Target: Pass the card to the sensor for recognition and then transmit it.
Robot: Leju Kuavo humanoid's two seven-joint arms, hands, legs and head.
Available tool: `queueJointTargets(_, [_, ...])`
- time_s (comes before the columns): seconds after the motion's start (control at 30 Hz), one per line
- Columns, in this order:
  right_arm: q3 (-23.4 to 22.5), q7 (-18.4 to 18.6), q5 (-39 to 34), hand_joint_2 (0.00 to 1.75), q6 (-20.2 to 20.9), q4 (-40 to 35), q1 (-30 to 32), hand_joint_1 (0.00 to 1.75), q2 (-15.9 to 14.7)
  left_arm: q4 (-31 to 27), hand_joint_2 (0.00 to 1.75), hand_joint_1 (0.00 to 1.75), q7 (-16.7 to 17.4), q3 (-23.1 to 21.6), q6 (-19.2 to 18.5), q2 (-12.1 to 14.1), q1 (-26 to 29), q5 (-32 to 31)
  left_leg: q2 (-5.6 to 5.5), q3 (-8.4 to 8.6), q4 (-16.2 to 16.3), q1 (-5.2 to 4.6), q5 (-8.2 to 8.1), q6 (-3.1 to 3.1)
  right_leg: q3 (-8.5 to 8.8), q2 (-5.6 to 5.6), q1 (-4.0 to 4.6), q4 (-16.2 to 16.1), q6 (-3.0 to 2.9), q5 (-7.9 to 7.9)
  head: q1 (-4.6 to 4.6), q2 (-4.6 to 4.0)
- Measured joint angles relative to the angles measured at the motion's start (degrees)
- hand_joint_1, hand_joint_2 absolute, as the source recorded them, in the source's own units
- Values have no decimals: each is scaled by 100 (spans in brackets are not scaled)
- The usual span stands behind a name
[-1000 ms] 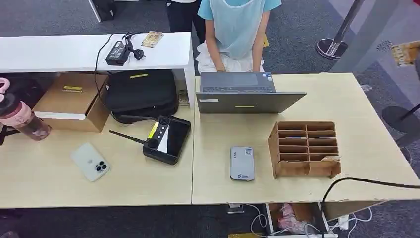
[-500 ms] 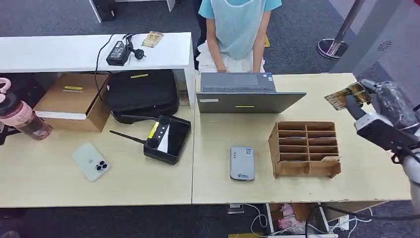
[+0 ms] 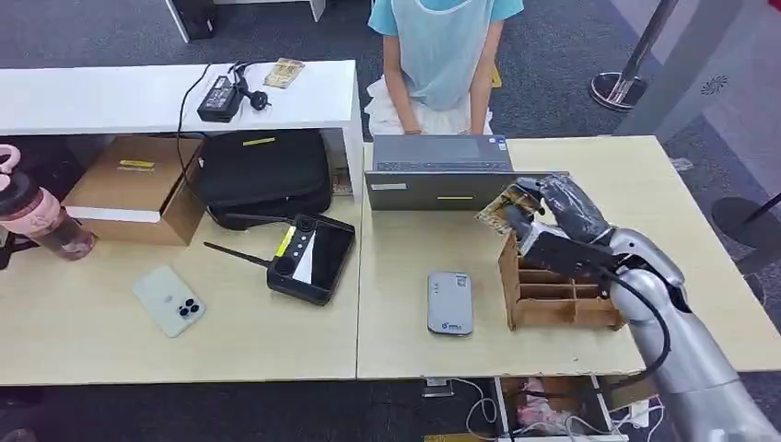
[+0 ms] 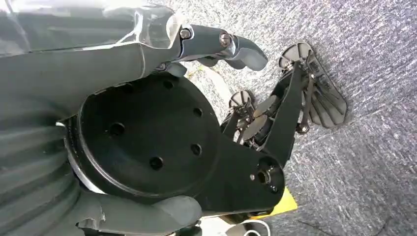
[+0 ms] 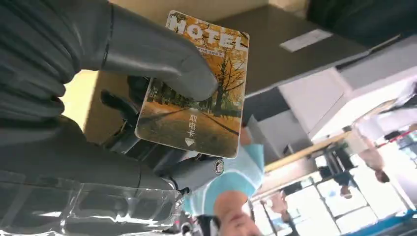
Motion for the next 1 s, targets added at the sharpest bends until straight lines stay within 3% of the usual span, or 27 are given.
queueJointTargets(0.27, [753,136,42,175,59,1099,-599,175,519,0,175,0,0,0,-61,0,16,-9,-6,-3,0,0,0,0,-3,-3,0,0,-1,-1,-2,0])
queueJointTargets(0.5, [1163,273,-17,175,70,2035,-972,175,728,0,175,0,52,0,-96,7,39,-44,-6,-2,1,0,0,0,-2,-3,0,0,-1,0,0,0])
queueJointTargets(0.77, [1402,302,-181,175,140,2687,-1116,175,671,0,175,0,138,-4,-258,48,77,-177,-7,3,2,-1,0,0,-5,-2,0,-3,-1,-1,-2,0])
queueJointTargets(1.0, [1463,228,-258,175,66,2964,-842,175,317,0,175,0,194,-39,-402,114,110,-323,-2,3,2,-1,-2,0,-5,2,0,-6,-1,0,-2,0])
